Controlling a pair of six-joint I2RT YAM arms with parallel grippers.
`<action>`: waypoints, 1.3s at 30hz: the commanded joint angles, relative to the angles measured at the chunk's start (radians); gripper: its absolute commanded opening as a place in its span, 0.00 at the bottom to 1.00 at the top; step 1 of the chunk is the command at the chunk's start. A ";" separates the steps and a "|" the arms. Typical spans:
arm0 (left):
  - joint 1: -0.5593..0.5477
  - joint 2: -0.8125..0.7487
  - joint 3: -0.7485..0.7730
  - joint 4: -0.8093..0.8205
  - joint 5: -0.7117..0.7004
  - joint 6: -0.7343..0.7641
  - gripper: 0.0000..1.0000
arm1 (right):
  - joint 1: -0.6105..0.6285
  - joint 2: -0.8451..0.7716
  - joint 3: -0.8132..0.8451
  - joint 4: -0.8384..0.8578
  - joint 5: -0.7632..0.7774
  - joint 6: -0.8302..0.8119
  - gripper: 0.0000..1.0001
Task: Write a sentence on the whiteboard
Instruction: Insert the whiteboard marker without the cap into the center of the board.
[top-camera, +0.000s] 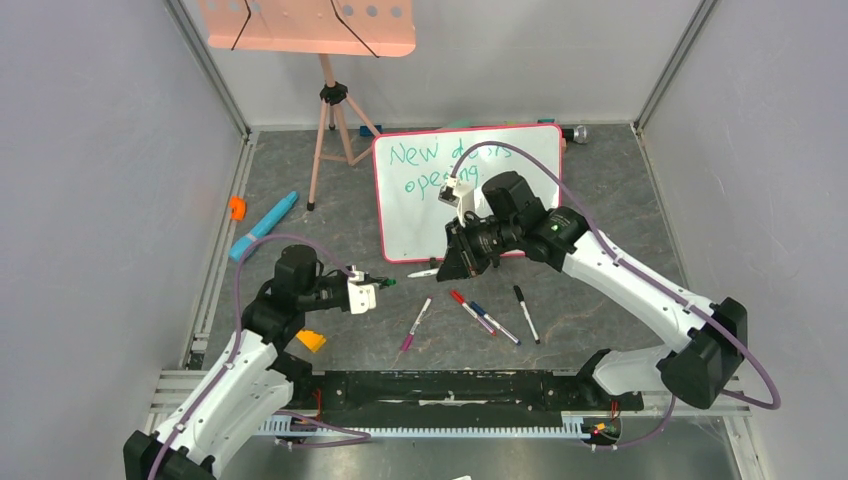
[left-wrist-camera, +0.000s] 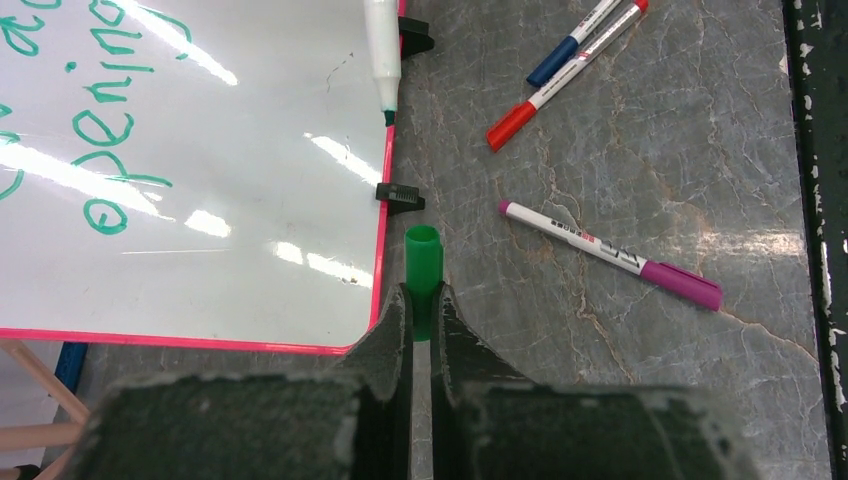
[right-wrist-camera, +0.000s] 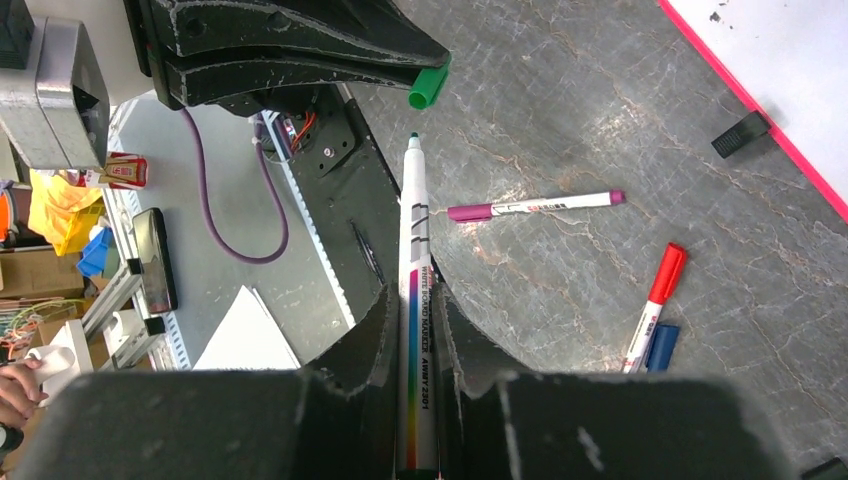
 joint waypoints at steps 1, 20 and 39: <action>-0.006 0.003 0.003 0.034 0.044 0.039 0.02 | 0.014 0.015 0.029 0.051 -0.022 0.000 0.00; -0.013 0.002 0.004 0.034 0.065 0.037 0.02 | 0.051 0.050 0.007 0.100 -0.013 0.016 0.00; -0.014 -0.001 0.005 0.034 0.077 0.034 0.02 | 0.051 0.058 -0.047 0.118 -0.001 0.000 0.00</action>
